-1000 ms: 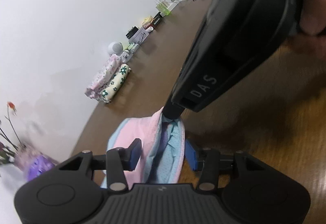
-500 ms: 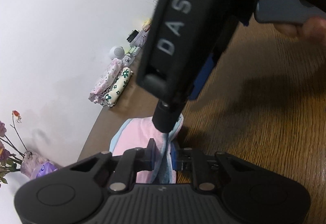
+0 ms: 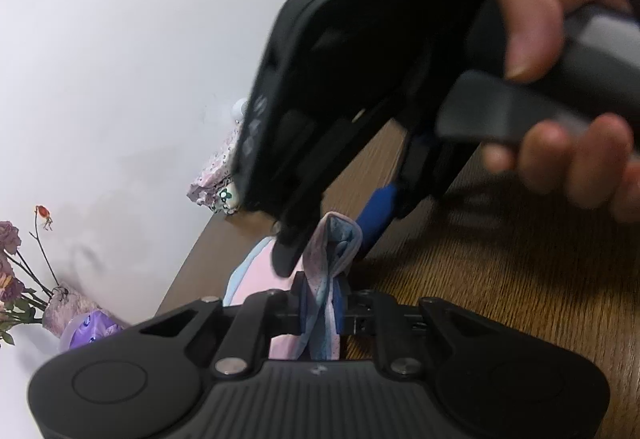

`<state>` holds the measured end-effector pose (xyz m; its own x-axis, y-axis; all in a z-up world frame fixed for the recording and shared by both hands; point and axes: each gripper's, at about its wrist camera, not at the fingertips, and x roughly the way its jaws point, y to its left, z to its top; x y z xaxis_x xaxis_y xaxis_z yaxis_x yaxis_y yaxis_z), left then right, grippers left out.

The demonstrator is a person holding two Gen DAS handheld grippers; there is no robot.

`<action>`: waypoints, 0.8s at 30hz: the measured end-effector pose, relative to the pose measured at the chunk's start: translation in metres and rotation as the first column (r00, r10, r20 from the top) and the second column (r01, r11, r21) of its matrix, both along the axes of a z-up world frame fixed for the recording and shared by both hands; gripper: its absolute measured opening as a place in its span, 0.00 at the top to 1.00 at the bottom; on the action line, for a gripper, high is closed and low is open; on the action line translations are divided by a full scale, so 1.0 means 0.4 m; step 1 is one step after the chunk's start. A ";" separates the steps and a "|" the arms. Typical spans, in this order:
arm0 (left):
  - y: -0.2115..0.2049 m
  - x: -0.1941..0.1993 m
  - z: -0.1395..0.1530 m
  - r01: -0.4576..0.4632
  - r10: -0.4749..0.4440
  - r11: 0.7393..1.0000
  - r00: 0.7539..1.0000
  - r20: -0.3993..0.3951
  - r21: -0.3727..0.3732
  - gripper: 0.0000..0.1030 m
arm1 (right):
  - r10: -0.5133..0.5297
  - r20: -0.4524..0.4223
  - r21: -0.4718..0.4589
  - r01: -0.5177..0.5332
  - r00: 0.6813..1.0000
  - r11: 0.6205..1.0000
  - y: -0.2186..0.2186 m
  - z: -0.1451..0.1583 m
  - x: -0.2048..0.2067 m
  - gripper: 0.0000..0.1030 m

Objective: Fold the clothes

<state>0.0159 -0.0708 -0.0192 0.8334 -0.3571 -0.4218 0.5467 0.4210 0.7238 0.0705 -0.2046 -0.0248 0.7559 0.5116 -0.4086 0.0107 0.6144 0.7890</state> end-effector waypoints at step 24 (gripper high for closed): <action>0.228 0.153 0.113 -0.216 0.108 0.943 0.917 -0.383 -0.253 0.76 | 0.021 0.053 -0.158 -0.013 0.998 0.987 0.005 0.061 0.014 0.88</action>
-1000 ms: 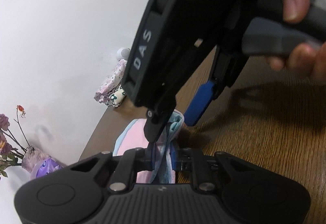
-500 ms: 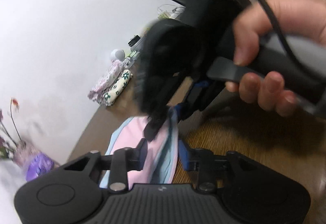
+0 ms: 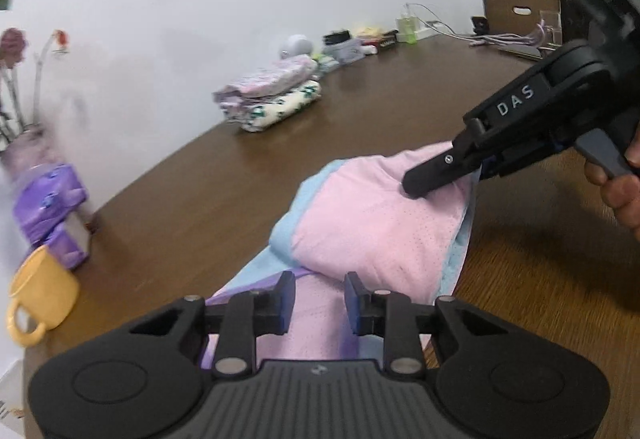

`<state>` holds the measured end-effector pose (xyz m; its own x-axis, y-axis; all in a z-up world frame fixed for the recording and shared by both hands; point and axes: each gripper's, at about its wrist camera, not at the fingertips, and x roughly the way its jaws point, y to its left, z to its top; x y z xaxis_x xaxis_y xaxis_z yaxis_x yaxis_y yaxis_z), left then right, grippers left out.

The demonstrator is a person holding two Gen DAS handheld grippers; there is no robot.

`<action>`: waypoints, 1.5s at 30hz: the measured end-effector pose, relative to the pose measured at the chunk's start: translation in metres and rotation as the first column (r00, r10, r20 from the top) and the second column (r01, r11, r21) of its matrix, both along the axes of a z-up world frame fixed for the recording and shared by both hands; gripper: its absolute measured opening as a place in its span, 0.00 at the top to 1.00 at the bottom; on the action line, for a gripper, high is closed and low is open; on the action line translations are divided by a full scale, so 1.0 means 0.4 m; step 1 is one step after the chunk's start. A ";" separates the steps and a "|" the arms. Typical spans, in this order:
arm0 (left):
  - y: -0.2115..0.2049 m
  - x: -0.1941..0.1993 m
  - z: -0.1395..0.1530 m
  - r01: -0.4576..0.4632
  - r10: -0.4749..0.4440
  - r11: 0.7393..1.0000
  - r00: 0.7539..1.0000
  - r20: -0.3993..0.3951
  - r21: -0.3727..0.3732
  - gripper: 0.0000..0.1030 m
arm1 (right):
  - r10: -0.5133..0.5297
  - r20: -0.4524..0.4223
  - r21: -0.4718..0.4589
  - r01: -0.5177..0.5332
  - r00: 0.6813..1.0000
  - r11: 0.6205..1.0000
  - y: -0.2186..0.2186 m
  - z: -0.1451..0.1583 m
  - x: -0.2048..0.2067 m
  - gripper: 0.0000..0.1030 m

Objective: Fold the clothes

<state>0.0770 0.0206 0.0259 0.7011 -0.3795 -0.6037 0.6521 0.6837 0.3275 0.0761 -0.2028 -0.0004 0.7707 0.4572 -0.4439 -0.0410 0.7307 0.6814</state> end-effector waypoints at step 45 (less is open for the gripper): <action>-0.090 0.105 -0.023 -0.024 0.000 0.995 0.971 -0.237 -0.098 0.79 | 0.495 0.107 -0.900 -0.128 0.862 0.417 0.173 0.138 -0.055 0.88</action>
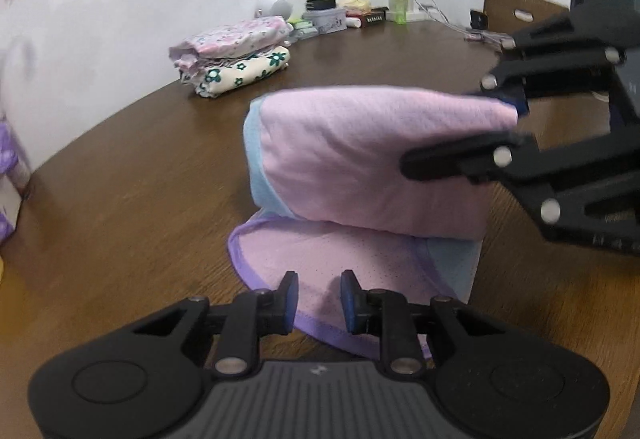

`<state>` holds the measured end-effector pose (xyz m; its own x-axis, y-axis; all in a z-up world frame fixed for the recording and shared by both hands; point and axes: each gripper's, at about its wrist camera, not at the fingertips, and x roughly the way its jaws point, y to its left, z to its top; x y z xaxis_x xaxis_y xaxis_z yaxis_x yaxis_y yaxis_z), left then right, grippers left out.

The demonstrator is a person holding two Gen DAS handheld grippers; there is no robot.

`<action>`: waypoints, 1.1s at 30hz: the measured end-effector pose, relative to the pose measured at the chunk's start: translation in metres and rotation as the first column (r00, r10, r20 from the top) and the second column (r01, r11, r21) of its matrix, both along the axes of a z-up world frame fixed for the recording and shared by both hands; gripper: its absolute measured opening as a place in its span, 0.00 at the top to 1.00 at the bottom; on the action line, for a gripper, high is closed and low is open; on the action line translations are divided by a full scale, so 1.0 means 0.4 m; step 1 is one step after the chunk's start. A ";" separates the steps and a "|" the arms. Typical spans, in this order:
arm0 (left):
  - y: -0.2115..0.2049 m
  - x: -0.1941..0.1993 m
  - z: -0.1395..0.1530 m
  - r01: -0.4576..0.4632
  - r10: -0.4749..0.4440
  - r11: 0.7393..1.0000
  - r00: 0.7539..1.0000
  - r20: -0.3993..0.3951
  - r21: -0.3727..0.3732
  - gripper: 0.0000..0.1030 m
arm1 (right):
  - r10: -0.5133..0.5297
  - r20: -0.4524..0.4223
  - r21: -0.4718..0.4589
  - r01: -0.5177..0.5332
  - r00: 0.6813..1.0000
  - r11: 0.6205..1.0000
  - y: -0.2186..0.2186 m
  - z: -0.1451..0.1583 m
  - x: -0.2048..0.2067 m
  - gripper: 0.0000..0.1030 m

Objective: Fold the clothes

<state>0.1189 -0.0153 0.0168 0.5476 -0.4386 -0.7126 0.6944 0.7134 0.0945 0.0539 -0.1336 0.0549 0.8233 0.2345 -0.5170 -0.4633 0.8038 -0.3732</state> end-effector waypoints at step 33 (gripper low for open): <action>0.150 -0.061 0.062 -0.059 0.065 0.992 0.997 0.046 -0.113 0.72 | 0.108 -0.106 -0.022 -0.110 0.989 0.994 0.112 -0.084 -0.042 0.62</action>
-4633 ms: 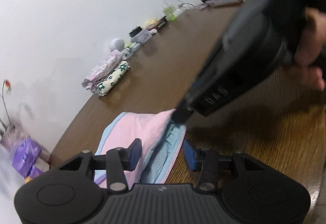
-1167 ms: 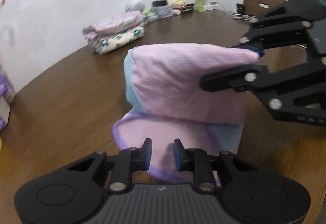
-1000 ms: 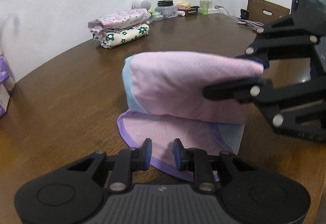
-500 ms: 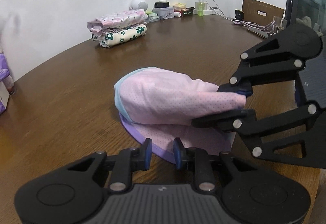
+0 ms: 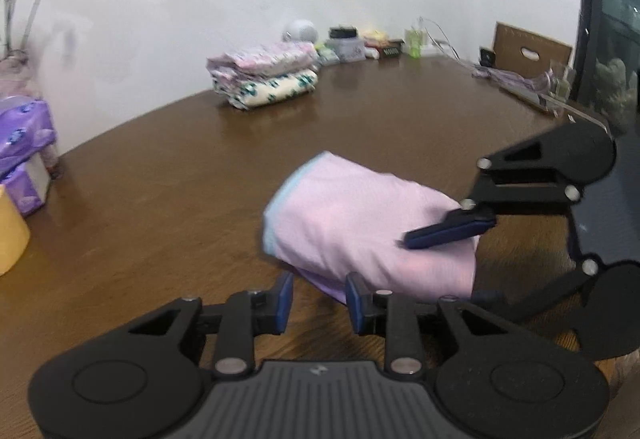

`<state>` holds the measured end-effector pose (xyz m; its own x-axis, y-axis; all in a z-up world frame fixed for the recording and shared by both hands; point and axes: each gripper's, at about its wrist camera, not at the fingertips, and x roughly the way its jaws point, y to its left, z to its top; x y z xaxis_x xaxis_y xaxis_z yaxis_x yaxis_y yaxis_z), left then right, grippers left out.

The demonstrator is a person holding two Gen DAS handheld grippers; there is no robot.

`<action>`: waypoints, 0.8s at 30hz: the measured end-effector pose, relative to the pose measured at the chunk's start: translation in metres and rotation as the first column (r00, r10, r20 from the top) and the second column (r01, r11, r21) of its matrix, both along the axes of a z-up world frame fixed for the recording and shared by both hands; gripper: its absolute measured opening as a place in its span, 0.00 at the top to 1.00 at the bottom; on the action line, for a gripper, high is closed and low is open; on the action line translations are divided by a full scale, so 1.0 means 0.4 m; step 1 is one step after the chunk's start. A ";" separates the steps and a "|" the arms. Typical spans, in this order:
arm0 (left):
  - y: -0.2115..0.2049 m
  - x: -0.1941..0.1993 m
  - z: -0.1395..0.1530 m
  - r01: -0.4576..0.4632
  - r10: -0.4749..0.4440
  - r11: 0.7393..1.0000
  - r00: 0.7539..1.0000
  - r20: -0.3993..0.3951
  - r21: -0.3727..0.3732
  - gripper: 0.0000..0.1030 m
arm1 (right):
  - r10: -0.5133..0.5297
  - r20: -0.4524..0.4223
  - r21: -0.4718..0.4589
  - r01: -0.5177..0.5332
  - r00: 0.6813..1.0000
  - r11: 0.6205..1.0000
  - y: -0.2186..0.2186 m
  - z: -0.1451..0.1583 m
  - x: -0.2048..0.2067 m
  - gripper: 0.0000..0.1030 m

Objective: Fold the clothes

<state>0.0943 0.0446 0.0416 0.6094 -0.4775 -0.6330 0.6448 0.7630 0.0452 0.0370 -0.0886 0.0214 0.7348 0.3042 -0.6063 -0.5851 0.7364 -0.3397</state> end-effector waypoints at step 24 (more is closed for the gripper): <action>-0.145 -0.228 -0.040 0.010 -0.015 0.999 0.990 0.143 0.037 0.54 | -0.258 -0.094 0.274 0.274 0.962 0.922 -0.273 0.000 -0.042 0.60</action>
<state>0.0032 -0.0133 0.0255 0.6890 -0.4639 -0.5568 0.6392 0.7510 0.1653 0.0201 -0.1978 0.0215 0.7800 0.2667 -0.5660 -0.3666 0.9279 -0.0680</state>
